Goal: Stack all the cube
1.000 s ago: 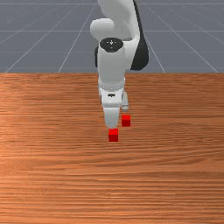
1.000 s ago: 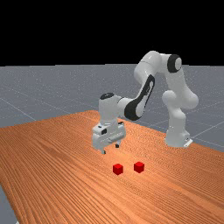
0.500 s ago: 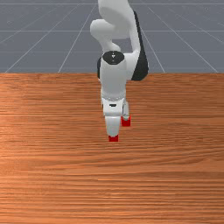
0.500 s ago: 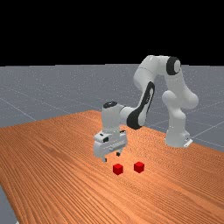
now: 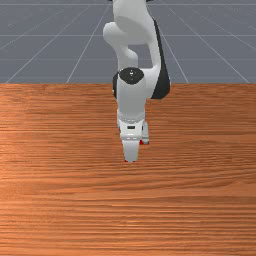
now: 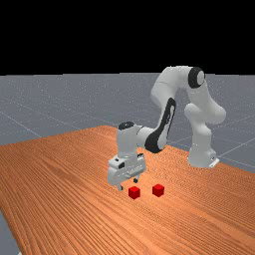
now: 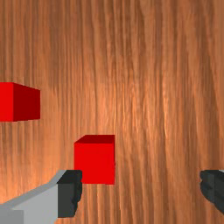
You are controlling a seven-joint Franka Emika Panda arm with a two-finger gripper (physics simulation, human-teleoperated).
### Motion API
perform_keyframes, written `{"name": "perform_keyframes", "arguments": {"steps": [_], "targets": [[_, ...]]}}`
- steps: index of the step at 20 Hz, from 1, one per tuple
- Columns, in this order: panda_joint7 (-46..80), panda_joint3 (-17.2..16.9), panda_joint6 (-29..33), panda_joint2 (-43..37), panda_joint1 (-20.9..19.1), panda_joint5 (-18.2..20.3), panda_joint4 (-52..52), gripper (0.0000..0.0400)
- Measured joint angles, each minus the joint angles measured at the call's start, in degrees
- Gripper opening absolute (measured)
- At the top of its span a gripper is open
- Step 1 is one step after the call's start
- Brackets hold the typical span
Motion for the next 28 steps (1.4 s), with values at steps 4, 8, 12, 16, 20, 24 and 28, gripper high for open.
{"name": "perform_keyframes", "arguments": {"steps": [4,8,12,16,20,24,28], "targets": [[0.67,-0.12,1.07,-1.31,0.12,0.16,-2.38,0.0400],[0.06,0.01,1.40,-2.10,0.03,0.02,-3.88,0.0400],[0.03,0.04,-0.74,1.24,0.01,0.04,-0.90,0.0400],[0.04,0.05,2.11,3.08,0.04,0.05,-0.83,0.0400],[0.05,0.08,2.98,3.70,0.07,0.11,0.22,0.0400],[1.51,-0.21,5.09,3.59,0.42,0.44,-0.12,0.0400],[3.72,-0.26,5.04,3.65,1.77,0.53,0.02,0.0400]]}}
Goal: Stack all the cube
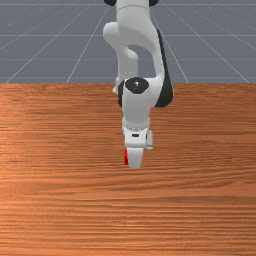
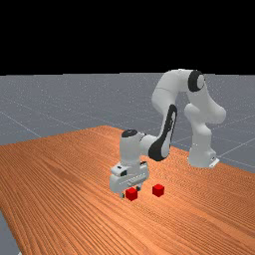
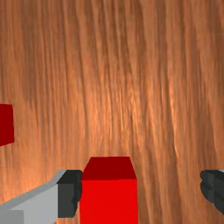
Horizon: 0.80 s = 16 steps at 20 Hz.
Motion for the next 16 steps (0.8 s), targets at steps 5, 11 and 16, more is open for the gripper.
{"name": "perform_keyframes", "arguments": {"steps": [5,11,16], "targets": [[-0.91,0.44,-0.69,0.45,0.27,-0.36,0.80,0.0400],[-0.97,-1.24,16.73,-4.09,0.96,-0.92,-8.47,0.0245],[-2.53,0.50,-19.36,4.82,-0.95,-0.23,14.59,0.0020]]}}
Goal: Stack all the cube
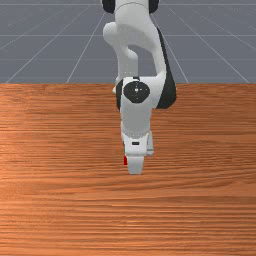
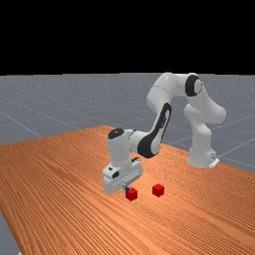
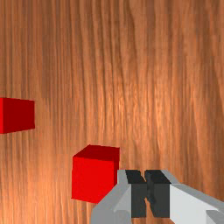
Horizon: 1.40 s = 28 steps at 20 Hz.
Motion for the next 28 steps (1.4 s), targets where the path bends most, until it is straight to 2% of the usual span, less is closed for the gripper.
{"name": "perform_keyframes", "arguments": {"steps": [1,2,3,4,6,8,11,18,28], "targets": [[-0.28,-0.10,19.17,-4.54,-0.06,-0.16,-13.54,0.0012],[-0.31,-0.01,19.17,-4.44,-0.24,0.08,-13.63,0.0164],[-0.37,-0.02,19.17,-4.42,-0.29,0.08,-13.64,0.0257],[0.01,-0.22,19.23,-4.49,-0.13,-0.02,-13.77,0.0313],[-0.16,-0.20,20.25,-4.89,-0.16,-0.08,-14.45,0.0368],[0.35,-0.29,19.53,-5.05,-0.07,0.06,-14.49,0.0388],[-0.68,0.29,19.76,-4.92,-0.62,0.49,-14.54,0.0397],[-0.25,-0.02,22.22,-5.88,-0.29,0.16,-16.81,0.0400],[-0.28,0.02,20.79,-1.85,-0.31,0.19,-13.78,0.0400]]}}
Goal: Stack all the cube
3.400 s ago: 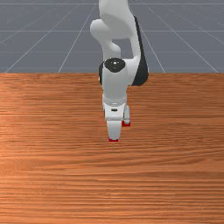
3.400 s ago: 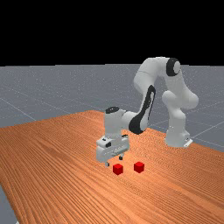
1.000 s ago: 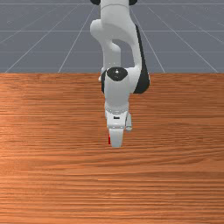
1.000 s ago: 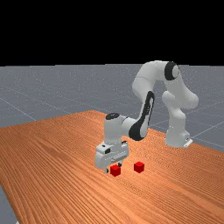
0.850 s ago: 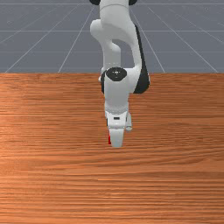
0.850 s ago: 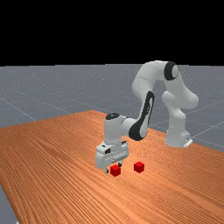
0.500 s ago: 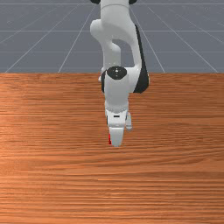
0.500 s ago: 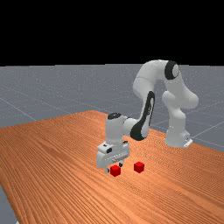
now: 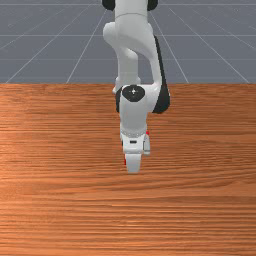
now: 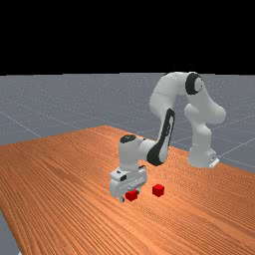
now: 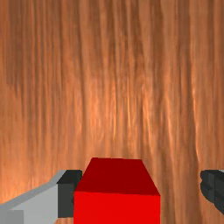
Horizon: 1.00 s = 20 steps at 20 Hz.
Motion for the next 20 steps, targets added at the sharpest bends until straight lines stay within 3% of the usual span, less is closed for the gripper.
{"name": "perform_keyframes", "arguments": {"steps": [6,20], "targets": [[-0.61,0.01,5.16,-0.06,-0.48,0.05,-2.40,0.0400],[-1.91,-0.08,3.49,0.51,-1.76,0.11,-1.32,0.0400]]}}
